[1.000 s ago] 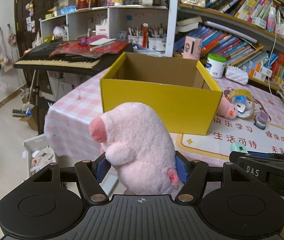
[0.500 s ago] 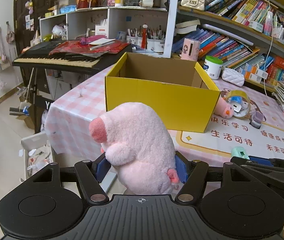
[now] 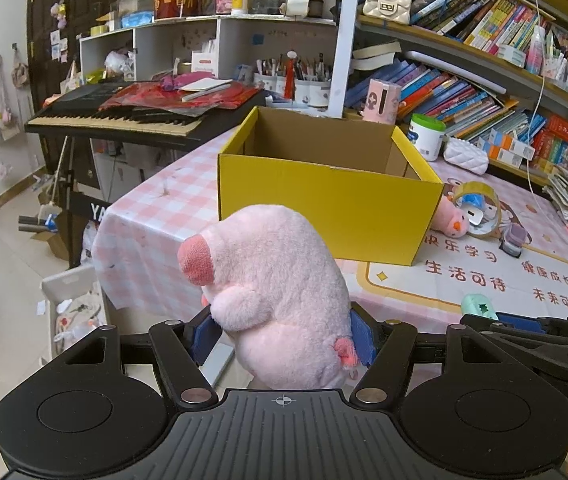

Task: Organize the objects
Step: 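Carry the plush pig and green clip up toward the yellow cardboard box with both tools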

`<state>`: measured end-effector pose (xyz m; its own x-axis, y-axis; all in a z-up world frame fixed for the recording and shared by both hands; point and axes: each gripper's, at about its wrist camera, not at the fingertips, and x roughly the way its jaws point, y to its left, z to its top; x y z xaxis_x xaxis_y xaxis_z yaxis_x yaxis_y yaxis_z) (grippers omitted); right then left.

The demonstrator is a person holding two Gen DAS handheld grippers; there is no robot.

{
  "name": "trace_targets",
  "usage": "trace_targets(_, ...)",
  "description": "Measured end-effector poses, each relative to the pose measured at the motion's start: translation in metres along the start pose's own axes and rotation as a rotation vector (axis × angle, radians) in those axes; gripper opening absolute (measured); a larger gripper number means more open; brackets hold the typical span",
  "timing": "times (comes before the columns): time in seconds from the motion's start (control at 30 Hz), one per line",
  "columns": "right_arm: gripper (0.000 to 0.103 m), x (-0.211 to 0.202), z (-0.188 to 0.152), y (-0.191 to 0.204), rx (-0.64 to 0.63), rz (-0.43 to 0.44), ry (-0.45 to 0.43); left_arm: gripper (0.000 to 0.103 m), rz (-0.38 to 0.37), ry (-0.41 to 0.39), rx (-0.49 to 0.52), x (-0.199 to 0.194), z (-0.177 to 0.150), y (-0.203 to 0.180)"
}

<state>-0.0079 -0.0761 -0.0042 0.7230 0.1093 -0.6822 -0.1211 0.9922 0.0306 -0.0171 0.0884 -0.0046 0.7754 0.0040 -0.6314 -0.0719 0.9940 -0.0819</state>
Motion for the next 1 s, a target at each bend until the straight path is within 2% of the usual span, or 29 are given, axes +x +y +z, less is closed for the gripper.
trace_targets(1.0,0.023,0.0002,-0.0037,0.0022,0.004,-0.013,0.022,0.066,-0.014,0.0,0.011,-0.0016,0.0007,-0.0023)
